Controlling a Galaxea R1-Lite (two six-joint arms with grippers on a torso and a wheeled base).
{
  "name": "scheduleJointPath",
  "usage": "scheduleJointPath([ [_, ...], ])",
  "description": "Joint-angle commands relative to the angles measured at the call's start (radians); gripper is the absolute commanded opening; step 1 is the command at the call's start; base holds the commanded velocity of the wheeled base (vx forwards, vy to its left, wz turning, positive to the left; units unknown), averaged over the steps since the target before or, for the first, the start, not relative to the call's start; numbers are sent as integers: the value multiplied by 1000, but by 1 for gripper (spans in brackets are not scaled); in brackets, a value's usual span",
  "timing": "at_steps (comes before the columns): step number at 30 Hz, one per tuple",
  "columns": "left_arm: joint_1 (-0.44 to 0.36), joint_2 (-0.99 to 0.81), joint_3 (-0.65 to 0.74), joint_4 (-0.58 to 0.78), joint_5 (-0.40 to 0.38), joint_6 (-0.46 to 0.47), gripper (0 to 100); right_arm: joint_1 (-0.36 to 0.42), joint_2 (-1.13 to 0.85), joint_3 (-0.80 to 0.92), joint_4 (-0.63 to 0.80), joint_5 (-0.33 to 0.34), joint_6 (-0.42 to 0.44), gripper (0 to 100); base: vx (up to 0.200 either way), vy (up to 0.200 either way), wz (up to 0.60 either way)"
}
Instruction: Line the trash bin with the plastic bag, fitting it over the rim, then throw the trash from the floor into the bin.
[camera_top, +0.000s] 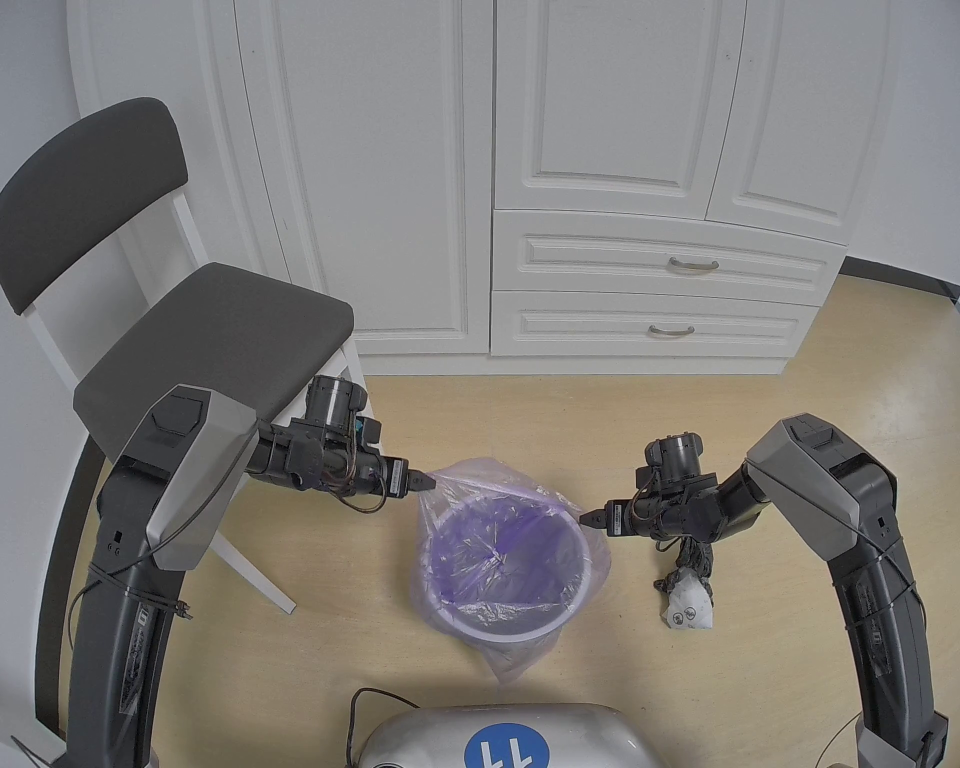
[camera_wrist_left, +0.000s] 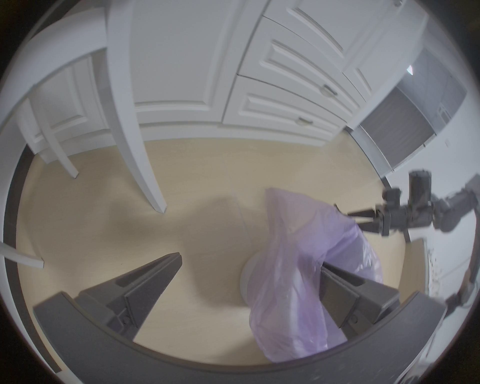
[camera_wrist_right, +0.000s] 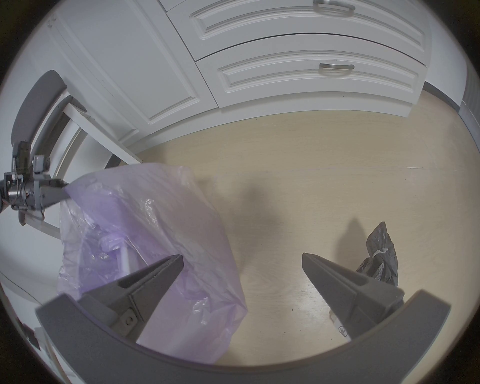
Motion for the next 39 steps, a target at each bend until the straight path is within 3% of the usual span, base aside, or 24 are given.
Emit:
scheduleJointPath([
  [1,-5,-3,82,-8,-35,74,100,0,4,2,0,0,-5,100,0,0,0],
  [13,1,-34,121,-59,-73,94,100,0,10,0,0,0,-14,100,0,0,0],
  [17,4,-83,263,-256,-202,22,100,0,10,2,0,0,-14,100,0,0,0],
  [22,15,-58,282,-407,-196,-52,100,1,12,3,0,-3,-12,100,0,0,0],
  [39,40,45,240,-361,-170,-11,100,-5,26,-9,0,-3,-14,100,0,0,0],
])
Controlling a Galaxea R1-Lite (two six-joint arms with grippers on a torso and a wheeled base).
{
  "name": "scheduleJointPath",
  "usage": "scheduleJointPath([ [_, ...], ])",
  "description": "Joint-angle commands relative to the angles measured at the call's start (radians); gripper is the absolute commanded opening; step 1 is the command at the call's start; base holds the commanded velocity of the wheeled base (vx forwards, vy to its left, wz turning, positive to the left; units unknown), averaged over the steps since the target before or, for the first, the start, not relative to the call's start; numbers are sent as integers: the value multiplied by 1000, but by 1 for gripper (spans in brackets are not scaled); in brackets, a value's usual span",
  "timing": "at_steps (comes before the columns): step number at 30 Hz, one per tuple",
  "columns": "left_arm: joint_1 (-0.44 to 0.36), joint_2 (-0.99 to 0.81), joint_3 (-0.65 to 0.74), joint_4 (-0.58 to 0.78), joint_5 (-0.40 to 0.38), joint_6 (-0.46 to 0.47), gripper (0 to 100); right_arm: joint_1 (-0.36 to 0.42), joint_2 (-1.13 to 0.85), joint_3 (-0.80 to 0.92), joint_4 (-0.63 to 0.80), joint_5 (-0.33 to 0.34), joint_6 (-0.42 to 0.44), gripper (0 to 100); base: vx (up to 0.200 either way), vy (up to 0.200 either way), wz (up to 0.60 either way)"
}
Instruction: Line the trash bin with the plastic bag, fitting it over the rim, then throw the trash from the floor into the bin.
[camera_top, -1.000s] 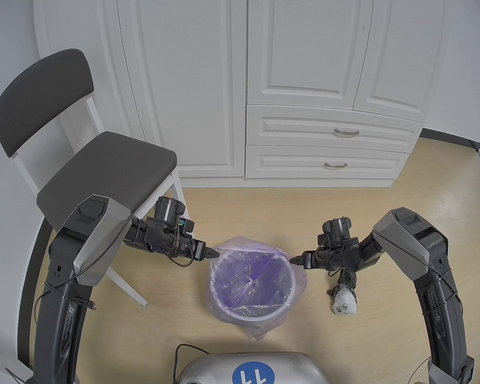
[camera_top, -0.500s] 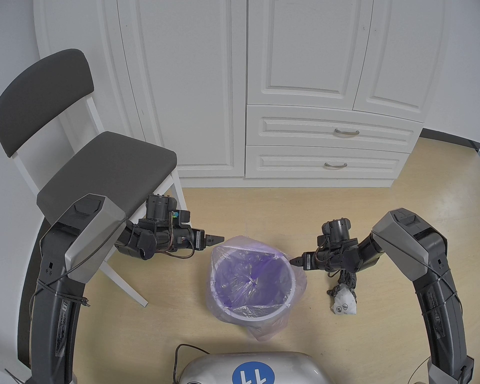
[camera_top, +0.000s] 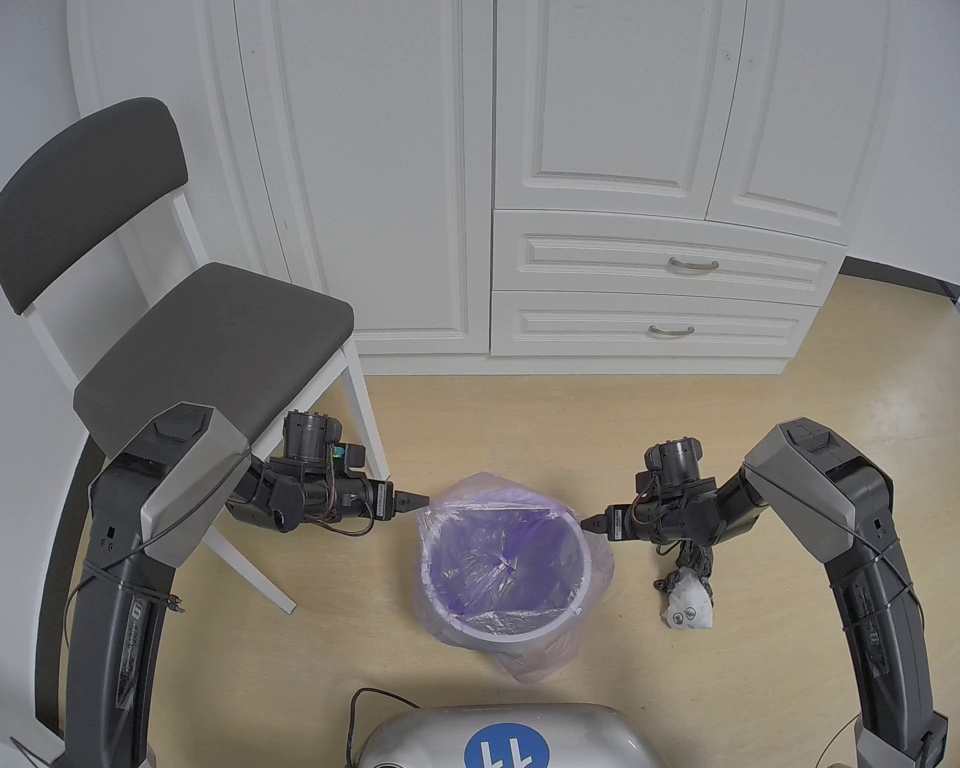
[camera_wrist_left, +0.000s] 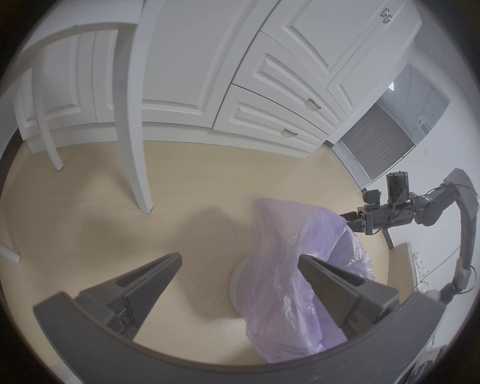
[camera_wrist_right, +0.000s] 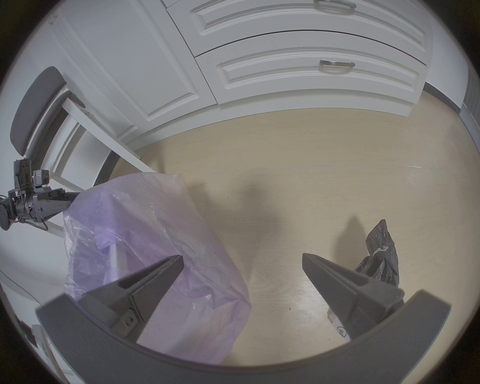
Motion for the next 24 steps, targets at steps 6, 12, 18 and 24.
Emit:
scheduleJointPath([
  [6,-10,146,-249,158,106,2,100,-3,15,-14,1,-1,1,100,0,0,0],
  [12,-14,232,-423,299,164,-6,100,-3,16,-15,0,-1,2,100,0,0,0],
  [18,-30,260,-423,299,170,-6,100,-4,22,-23,0,-1,5,100,0,0,0],
  [24,-24,252,-423,300,178,-3,100,-3,50,-74,9,-1,11,100,0,0,0],
])
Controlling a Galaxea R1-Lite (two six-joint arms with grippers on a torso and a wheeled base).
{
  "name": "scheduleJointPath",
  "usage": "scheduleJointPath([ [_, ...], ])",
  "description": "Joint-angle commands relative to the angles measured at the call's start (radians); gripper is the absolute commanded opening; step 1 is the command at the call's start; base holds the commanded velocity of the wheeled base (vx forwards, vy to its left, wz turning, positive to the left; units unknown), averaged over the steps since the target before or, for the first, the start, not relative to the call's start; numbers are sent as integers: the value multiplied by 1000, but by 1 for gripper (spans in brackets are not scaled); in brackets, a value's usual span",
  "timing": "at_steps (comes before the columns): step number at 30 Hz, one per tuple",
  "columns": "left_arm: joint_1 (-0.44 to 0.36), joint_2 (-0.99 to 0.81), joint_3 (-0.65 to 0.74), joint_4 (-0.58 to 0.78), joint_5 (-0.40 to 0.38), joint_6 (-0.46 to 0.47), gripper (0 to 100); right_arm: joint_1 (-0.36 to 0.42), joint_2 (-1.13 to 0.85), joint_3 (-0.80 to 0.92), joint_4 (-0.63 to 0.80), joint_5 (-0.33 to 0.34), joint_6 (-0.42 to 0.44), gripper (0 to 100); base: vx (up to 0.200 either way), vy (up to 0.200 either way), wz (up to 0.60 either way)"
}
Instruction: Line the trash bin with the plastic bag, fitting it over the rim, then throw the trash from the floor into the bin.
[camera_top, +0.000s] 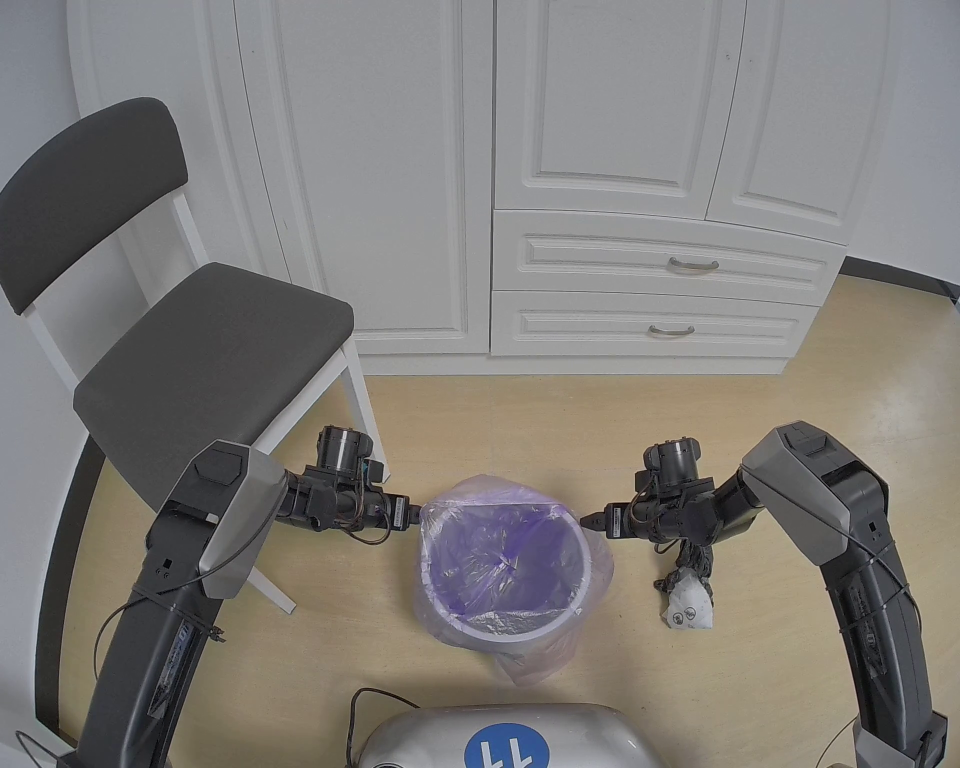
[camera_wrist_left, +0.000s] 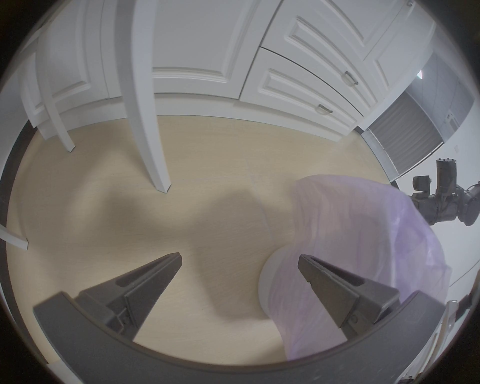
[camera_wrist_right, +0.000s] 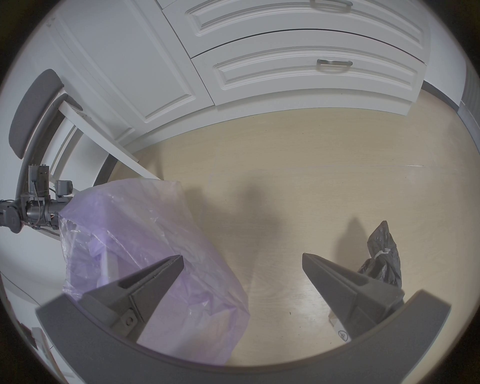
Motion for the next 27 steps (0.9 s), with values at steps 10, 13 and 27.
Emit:
scheduleJointPath([
  [10,34,-84,73,1,58,11,100,0,107,-252,252,1,2,100,0,0,0],
  [13,38,-151,158,-7,61,14,100,-1,130,-317,346,-1,-1,100,0,0,0],
  [27,11,-444,531,-179,87,16,100,-1,152,-390,484,1,-2,100,0,0,0],
])
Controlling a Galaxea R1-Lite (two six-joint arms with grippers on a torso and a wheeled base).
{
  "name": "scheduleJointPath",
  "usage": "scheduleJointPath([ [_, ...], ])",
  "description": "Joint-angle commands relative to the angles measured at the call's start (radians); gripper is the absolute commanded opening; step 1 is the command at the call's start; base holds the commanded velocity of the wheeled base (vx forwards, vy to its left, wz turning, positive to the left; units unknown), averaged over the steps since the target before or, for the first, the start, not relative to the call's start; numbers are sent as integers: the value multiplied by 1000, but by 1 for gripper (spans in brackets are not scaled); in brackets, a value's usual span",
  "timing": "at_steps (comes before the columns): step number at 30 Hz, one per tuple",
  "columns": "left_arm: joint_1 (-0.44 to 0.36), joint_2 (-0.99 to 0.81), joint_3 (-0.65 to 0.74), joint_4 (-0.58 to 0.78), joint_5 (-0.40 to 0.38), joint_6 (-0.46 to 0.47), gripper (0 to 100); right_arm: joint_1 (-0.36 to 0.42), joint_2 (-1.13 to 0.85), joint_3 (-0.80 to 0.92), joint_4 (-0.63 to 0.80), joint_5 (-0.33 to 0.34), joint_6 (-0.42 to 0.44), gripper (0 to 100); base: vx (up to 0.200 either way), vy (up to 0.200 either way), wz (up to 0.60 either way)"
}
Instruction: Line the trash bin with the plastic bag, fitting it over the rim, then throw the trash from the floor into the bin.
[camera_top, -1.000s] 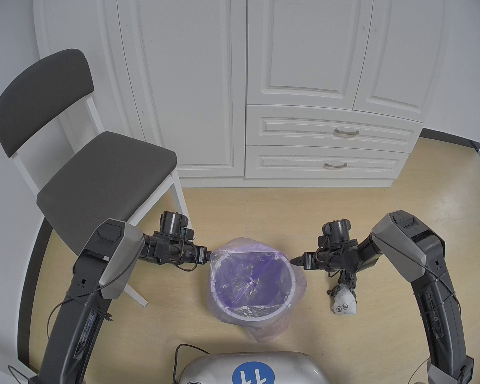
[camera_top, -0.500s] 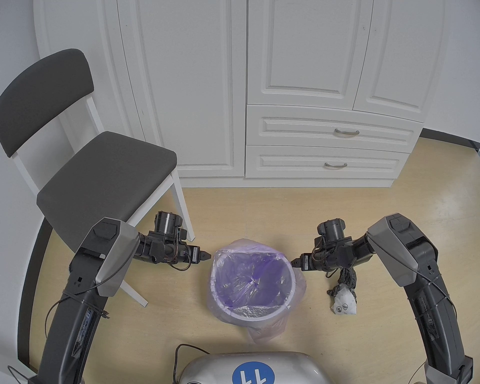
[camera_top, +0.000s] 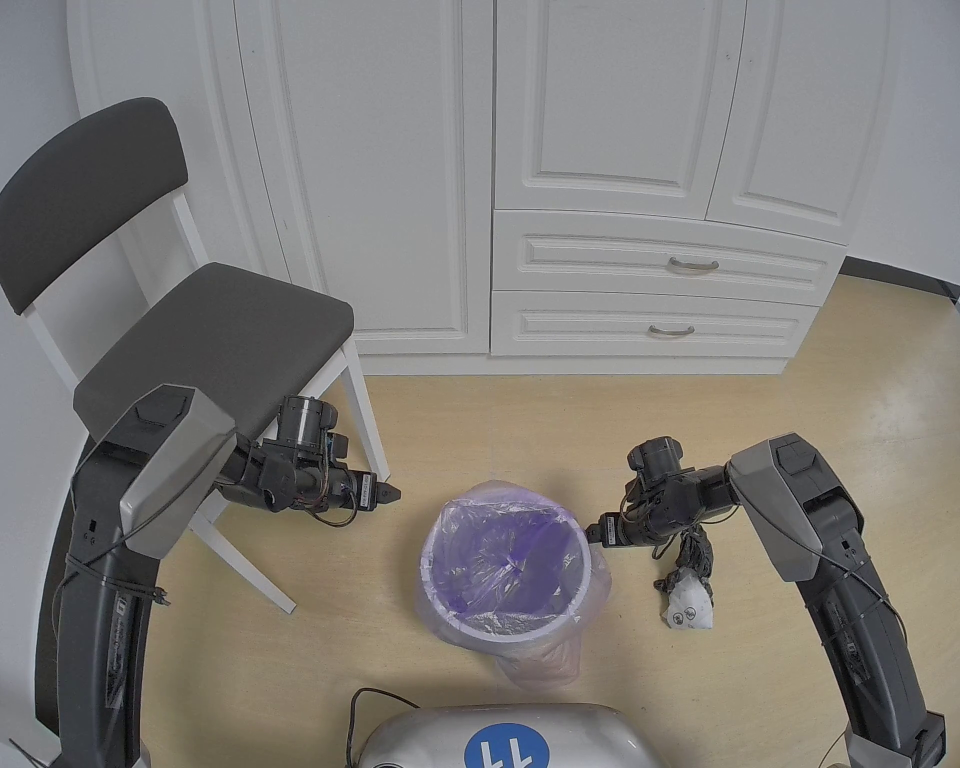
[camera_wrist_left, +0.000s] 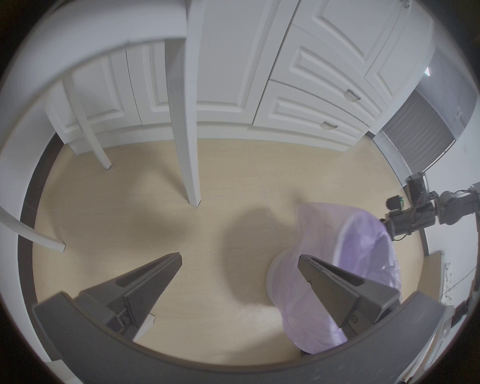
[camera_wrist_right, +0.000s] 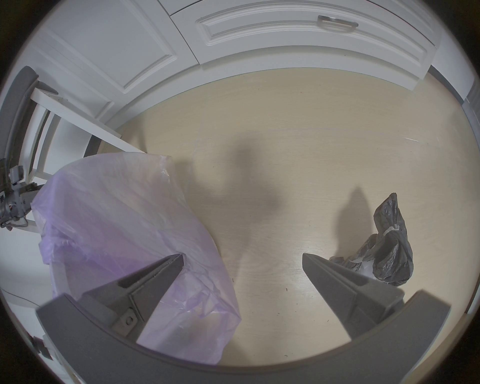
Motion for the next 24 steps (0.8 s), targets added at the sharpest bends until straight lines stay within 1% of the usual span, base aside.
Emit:
scheduleJointPath([
  [1,-33,-144,148,-71,-4,0,100,0,15,-11,12,0,3,100,0,0,0],
  [6,-56,-131,183,-93,-5,0,100,-4,17,-11,16,0,6,100,0,0,0],
  [11,-77,-104,172,-97,-44,0,100,-4,17,-11,16,0,6,100,0,0,0],
  [15,-90,-59,158,-126,-51,9,100,-4,15,-11,18,0,6,100,0,0,0],
  [18,-96,-7,120,-135,-51,43,100,-4,17,-11,16,0,8,100,0,0,0],
  [24,-113,71,36,-134,-50,43,100,-4,15,-11,16,0,8,100,0,0,0],
])
